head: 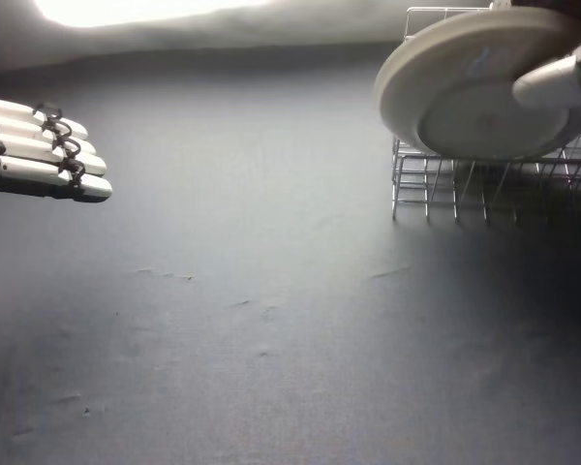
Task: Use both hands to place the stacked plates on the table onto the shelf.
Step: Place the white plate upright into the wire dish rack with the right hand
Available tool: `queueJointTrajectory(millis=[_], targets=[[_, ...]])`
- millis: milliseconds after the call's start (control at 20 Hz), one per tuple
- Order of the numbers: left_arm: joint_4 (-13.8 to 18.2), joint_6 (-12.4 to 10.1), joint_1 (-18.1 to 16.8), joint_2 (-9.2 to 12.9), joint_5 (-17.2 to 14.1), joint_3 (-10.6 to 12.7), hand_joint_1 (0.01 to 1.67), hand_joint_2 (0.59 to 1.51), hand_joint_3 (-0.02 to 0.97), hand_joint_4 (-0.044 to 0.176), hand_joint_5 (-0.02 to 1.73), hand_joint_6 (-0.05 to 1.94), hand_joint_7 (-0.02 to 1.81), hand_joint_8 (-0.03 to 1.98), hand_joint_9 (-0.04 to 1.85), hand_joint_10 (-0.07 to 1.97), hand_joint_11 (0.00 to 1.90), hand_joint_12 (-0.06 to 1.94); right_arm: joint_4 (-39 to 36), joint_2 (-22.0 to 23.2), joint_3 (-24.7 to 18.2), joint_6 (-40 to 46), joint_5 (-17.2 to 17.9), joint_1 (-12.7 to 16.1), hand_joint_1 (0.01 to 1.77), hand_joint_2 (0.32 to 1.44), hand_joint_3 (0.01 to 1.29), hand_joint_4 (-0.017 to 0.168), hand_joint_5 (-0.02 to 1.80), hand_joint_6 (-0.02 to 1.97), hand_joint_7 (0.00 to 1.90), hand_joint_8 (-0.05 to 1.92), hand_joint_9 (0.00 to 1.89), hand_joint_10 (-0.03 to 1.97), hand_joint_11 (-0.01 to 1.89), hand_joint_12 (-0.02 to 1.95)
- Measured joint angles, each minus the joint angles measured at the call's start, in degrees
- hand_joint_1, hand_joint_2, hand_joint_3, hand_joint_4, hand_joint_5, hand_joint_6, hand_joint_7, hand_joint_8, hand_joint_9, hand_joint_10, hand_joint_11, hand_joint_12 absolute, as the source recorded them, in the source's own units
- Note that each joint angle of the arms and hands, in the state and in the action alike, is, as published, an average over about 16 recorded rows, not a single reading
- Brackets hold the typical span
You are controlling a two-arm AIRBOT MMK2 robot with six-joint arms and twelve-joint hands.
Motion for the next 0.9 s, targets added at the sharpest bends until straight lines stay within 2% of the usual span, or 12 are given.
queueJointTrajectory(millis=[600,700,900], targets=[[-0.46,0.00,0.77,-0.79,-0.34,0.69,0.02,1.018,-0.002,0.002,0.02,0.02,0.02,0.00,0.02,0.01,0.02,0.01,-6.99,1.30,0.32,-0.48,5.45,-7.40,1.50,1.07,0.01,-0.008,0.76,1.17,0.82,0.98,0.82,1.19,0.78,1.62],[-0.46,0.00,0.81,-0.83,-0.38,0.63,0.02,1.019,-0.002,0.002,0.02,0.02,0.02,0.00,0.02,0.01,0.02,0.01,-8.22,1.37,0.53,-0.64,6.06,-8.36,1.50,1.08,0.01,-0.008,0.74,1.07,0.80,0.90,0.80,1.14,0.74,1.60],[-0.49,0.00,0.88,-0.94,-0.46,0.50,0.02,1.022,-0.002,0.002,0.02,0.02,0.02,0.00,0.02,0.01,0.02,0.01,-10.51,1.48,0.97,-0.94,7.24,-9.92,1.47,1.09,0.01,-0.008,0.72,0.80,0.79,0.66,0.77,0.89,0.61,1.51]])
